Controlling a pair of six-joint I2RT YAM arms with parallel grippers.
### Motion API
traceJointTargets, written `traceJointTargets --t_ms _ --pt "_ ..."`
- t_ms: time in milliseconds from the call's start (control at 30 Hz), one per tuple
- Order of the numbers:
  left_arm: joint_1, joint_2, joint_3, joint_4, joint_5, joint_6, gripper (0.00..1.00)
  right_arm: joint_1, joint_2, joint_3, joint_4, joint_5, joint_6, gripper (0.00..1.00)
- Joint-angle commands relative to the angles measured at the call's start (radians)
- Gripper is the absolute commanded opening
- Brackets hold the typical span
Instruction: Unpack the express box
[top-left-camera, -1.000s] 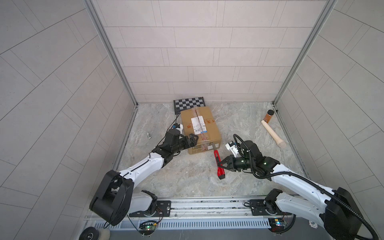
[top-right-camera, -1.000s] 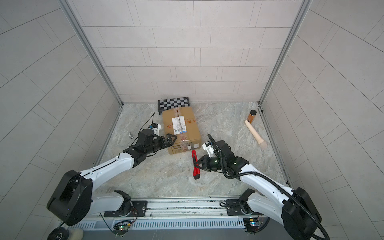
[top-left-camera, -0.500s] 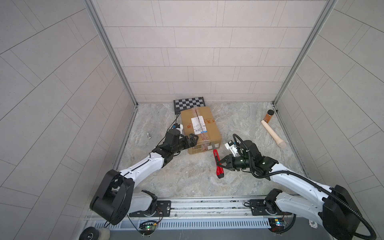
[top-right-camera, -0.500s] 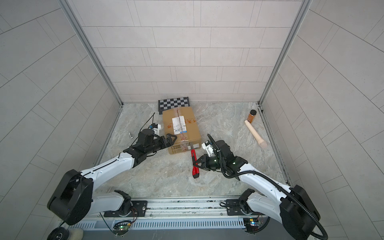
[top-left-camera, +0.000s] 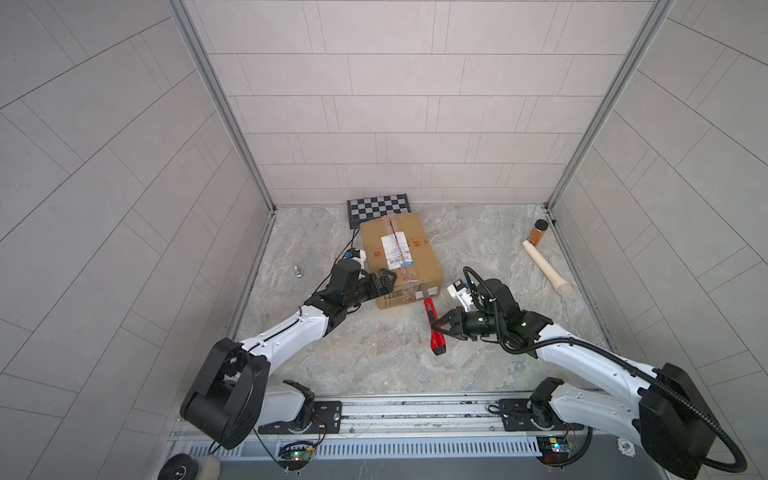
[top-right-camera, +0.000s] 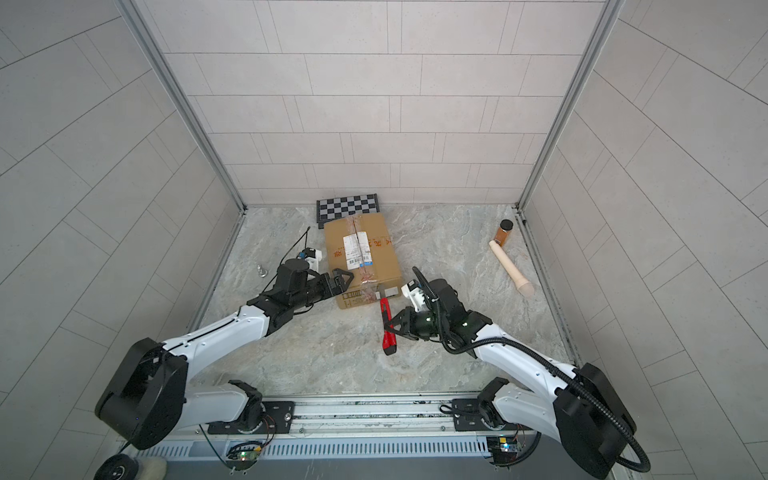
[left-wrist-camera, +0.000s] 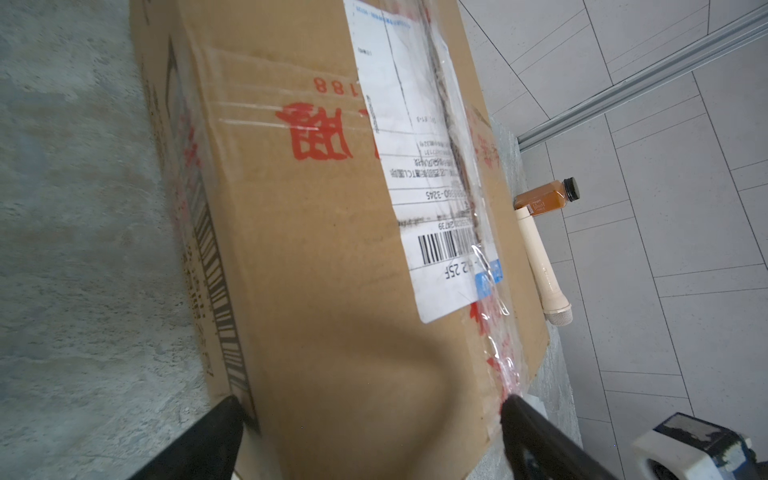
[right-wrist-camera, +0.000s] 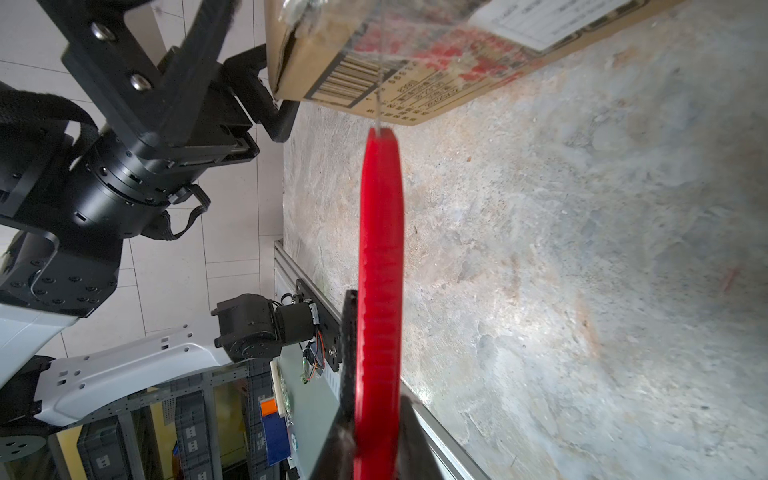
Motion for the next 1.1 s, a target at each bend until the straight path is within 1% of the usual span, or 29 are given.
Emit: traceJointTargets --t_ms 0,567,1067 --pt "-0.005 0.004 -0.011 0.023 -0.001 0.002 1.00 0.006 -0.008 0.037 0.016 -0.005 0.004 0.00" --pt "-0.005 0.014 -0.015 0.038 0.004 -0.005 1.00 0.005 -0.038 0.036 -0.022 0.003 -0.002 0.00" --pt "-0.005 0.020 -0.016 0.043 0.009 -0.004 1.00 0.005 0.013 0.051 0.022 0.001 0.001 0.00"
